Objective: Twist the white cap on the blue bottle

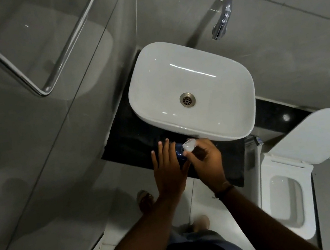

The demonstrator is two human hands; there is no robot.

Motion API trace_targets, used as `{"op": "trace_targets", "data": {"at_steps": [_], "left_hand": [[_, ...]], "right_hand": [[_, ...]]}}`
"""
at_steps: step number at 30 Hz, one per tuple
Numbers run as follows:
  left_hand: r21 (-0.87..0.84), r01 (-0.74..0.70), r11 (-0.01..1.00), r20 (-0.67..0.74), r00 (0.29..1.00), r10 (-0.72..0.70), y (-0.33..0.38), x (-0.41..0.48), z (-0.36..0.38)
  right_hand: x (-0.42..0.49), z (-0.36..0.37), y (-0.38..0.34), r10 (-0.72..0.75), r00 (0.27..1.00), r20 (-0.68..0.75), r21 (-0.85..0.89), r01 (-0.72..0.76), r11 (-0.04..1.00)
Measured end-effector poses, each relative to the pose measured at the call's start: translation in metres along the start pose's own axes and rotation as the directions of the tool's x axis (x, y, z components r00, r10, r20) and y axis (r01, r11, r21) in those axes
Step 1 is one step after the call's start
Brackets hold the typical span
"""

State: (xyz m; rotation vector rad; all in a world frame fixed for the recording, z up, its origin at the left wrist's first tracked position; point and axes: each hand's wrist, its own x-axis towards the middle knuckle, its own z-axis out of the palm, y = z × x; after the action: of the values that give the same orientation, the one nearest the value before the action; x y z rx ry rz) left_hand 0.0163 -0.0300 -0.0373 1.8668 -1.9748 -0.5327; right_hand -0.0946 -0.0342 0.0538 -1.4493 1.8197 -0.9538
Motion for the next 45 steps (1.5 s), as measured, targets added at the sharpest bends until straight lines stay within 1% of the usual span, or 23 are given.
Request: {"op": "trace_targets", "data": {"at_steps": [3,8,10,13,14,16,18,19,21,22,23,25,27,29,31,32,35,37,39,42,43,45], "left_hand": [[0.015,-0.014,1.0,-0.021,1.0,0.014,0.001,0.0,-0.002],[0.03,-0.028,0.999,-0.028,0.999,0.029,0.002,0.002,-0.004],[0.032,-0.032,0.999,-0.035,0.999,0.033,0.0,0.001,-0.003],[-0.009,-0.024,1.0,-0.066,0.998,0.023,0.0,0.002,-0.001],[-0.007,-0.029,1.0,-0.073,0.997,0.028,0.0,0.002,0.001],[0.031,-0.04,0.999,-0.072,0.997,0.042,-0.003,0.001,0.003],[0.056,-0.05,0.997,-0.059,0.997,0.053,-0.004,0.001,0.002],[0.051,-0.049,0.997,-0.06,0.997,0.052,-0.003,0.001,0.001],[0.016,-0.024,1.0,-0.073,0.997,0.025,0.0,0.002,-0.001],[-0.008,-0.015,1.0,-0.078,0.997,0.014,0.001,0.002,-0.003],[-0.022,-0.016,1.0,-0.086,0.996,0.014,0.002,0.002,-0.003],[-0.012,-0.025,1.0,-0.086,0.996,0.024,0.0,0.002,-0.002],[0.007,-0.024,1.0,-0.055,0.998,0.025,0.0,0.001,-0.004],[0.01,-0.037,0.999,-0.047,0.998,0.037,0.0,0.001,-0.004],[-0.02,-0.04,0.999,-0.049,0.998,0.039,0.0,0.002,-0.004],[-0.034,-0.03,0.999,-0.04,0.999,0.029,0.0,0.002,-0.005],[-0.046,-0.025,0.999,0.005,1.0,0.025,0.0,0.001,-0.007],[-0.049,-0.023,0.999,0.006,1.0,0.023,0.001,0.001,-0.009],[-0.055,-0.017,0.998,0.008,1.0,0.017,0.001,0.001,-0.009],[-0.055,-0.007,0.998,0.013,1.0,0.008,0.002,0.002,-0.009],[-0.055,-0.011,0.998,0.017,1.0,0.012,0.002,0.002,-0.009],[-0.056,-0.016,0.998,0.017,1.0,0.017,0.001,0.002,-0.008]], "right_hand": [[0.003,0.01,0.012,0.036,0.998,0.05,-0.051,-0.034,0.998],[0.004,0.014,0.017,0.105,0.993,0.05,-0.148,-0.097,0.984],[0.001,0.009,0.019,0.135,0.991,0.009,-0.202,-0.131,0.971],[-0.003,-0.002,0.024,0.147,0.987,-0.061,-0.187,-0.156,0.97],[-0.005,-0.002,0.026,0.135,0.99,-0.045,-0.168,-0.141,0.976],[-0.006,-0.001,0.025,0.136,0.988,0.074,-0.135,-0.125,0.983],[-0.004,0.003,0.023,0.149,0.975,0.165,-0.163,-0.122,0.979],[-0.002,0.004,0.023,0.145,0.978,0.153,-0.175,-0.118,0.978],[0.001,0.002,0.026,0.129,0.992,0.011,-0.146,-0.126,0.981],[0.004,-0.001,0.029,0.145,0.988,-0.05,-0.121,-0.15,0.981],[0.006,-0.004,0.031,0.157,0.987,-0.046,-0.096,-0.16,0.982],[0.006,-0.007,0.031,0.16,0.983,0.092,-0.113,-0.149,0.982],[0.004,-0.007,0.032,0.158,0.955,0.25,-0.149,-0.124,0.981],[0.008,-0.005,0.032,0.108,0.947,0.302,-0.171,-0.058,0.984],[0.009,-0.004,0.033,0.072,0.958,0.278,-0.179,-0.022,0.984],[0.01,-0.004,0.033,0.077,0.966,0.247,-0.175,-0.034,0.984],[0.011,0.0,0.035,0.134,0.985,0.113,-0.171,-0.113,0.979],[0.012,0.003,0.032,0.187,0.98,0.066,-0.172,-0.174,0.97],[0.012,0.004,0.03,0.178,0.981,0.073,-0.178,-0.162,0.971],[0.012,0.003,0.027,0.124,0.976,0.177,-0.204,-0.087,0.975],[0.013,0.004,0.026,0.128,0.975,0.181,-0.205,-0.09,0.975],[0.013,0.007,0.023,0.16,0.979,0.128,-0.187,-0.135,0.973]]}}
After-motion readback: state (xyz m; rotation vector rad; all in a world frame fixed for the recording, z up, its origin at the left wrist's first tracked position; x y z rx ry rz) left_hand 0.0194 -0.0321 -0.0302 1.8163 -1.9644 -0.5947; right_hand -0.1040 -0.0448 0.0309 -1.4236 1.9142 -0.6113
